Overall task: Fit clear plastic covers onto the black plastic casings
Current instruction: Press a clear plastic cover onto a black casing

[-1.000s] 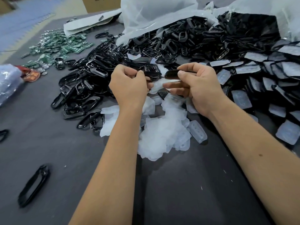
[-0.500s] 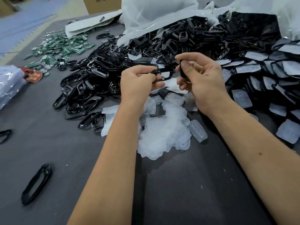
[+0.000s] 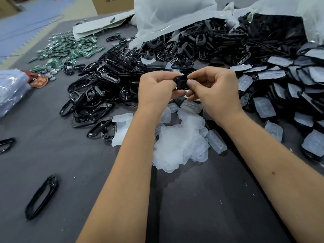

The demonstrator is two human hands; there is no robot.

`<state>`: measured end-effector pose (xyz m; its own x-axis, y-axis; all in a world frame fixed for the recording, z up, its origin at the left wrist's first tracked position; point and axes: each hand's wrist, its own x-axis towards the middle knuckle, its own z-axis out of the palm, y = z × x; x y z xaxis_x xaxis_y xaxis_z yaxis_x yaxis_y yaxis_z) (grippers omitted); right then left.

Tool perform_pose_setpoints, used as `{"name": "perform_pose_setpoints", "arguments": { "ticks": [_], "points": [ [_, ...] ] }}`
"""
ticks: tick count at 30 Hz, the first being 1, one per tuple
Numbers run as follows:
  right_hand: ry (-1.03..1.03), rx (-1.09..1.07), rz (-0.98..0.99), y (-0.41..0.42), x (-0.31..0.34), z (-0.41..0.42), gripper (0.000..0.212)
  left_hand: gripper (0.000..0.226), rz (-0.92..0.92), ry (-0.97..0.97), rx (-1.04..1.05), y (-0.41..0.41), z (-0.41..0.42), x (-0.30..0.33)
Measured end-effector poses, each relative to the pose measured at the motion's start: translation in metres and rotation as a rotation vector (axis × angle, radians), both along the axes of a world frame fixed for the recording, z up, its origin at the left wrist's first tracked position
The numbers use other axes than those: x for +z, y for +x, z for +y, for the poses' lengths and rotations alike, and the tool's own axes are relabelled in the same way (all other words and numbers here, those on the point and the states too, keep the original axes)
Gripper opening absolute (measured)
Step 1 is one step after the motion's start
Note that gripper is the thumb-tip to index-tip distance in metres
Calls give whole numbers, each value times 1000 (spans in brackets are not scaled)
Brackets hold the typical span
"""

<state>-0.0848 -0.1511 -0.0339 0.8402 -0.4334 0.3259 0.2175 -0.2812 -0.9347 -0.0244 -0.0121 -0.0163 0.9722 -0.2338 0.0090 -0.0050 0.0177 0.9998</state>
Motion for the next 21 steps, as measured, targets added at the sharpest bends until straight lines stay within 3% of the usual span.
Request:
{"name": "perform_pose_setpoints", "arguments": {
  "ticks": [6, 10, 17, 19, 21],
  "points": [
    [21, -66, 5, 1, -1, 1, 3, 31, -34, 30, 4, -2, -1, -2],
    [59, -35, 36, 0, -1, 0, 7, 17, -50, 29, -1, -3, 0, -3],
    [-67, -155, 36, 0, -1, 0, 18, 15, -106, -3, -45, -5, 1, -2],
    [34, -113, 73, 0, 2, -2, 24, 15, -69, -69, -67, -5, 3, 1],
    [244, 33, 105, 0, 5, -5, 18, 15, -36, -115, -90, -5, 6, 3]
  ]
}}
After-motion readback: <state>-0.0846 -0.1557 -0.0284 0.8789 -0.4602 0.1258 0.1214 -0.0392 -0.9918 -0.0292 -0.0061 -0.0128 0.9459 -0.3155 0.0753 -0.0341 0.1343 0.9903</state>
